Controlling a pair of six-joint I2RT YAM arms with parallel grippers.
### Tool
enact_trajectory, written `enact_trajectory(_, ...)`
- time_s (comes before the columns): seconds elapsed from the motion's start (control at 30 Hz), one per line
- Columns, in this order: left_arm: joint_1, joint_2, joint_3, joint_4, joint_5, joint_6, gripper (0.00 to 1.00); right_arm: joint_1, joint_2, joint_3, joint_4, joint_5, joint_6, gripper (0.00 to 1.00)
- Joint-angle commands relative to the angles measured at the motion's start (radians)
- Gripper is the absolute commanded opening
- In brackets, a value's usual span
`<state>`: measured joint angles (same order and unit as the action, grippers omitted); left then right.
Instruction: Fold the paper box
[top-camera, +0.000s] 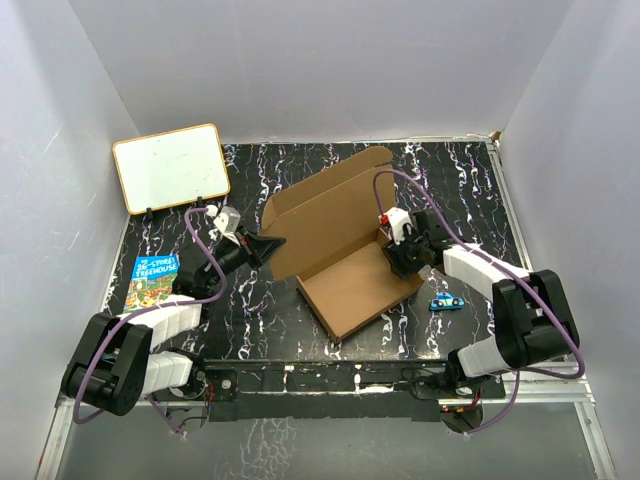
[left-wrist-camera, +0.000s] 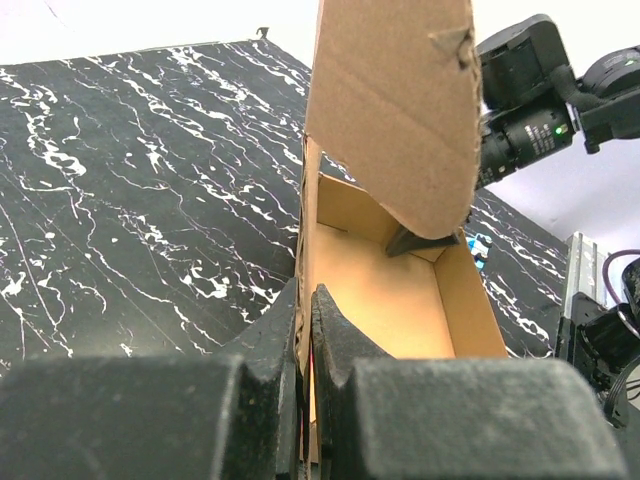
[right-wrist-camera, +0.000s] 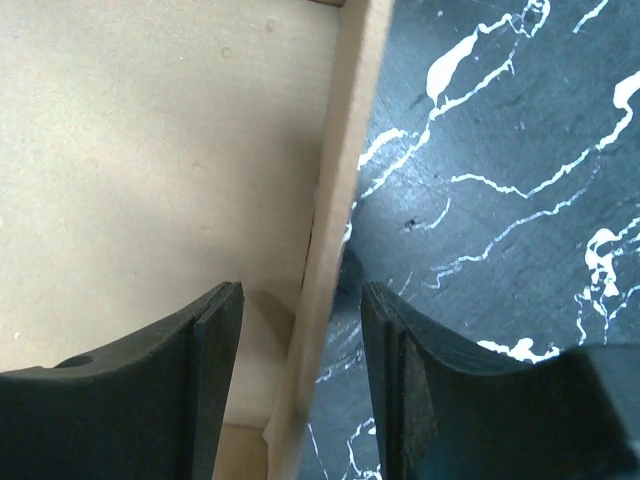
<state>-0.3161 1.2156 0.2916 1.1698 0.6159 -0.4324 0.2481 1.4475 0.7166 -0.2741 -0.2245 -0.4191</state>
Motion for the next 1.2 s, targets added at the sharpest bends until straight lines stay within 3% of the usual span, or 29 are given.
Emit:
enact_trajectory(0.0, 0.005, -0.032, 0.025, 0.009, -0.001, 0.034, 0.00, -0.086, -0.092, 0.042, -0.044, -0.205, -0.036, 0.58)
enact_trajectory(0.27, 0.006, 0.048, 0.117, -0.076, -0.021, 0.098, 0.00, -0.226, -0.193, 0.048, -0.123, -0.494, -0.134, 0.66)
enact_trajectory(0.5, 0.033, 0.220, 0.322, -0.212, -0.029, 0.151, 0.17, -0.322, -0.225, 0.050, -0.148, -0.613, -0.150, 0.67)
enact_trajectory(0.7, 0.079, 0.270, 0.459, -0.345, -0.056, 0.126, 0.34, -0.362, -0.243, 0.052, -0.179, -0.671, -0.186, 0.67)
enact_trajectory(0.97, 0.138, 0.111, 0.476, -0.620, -0.122, 0.058, 0.53, -0.368, -0.254, 0.087, -0.330, -0.722, -0.358, 0.68)
enact_trajectory(1.17, 0.164, -0.083, 0.405, -0.865, -0.223, 0.016, 0.66, -0.367, -0.268, 0.169, -0.573, -0.669, -0.648, 0.71)
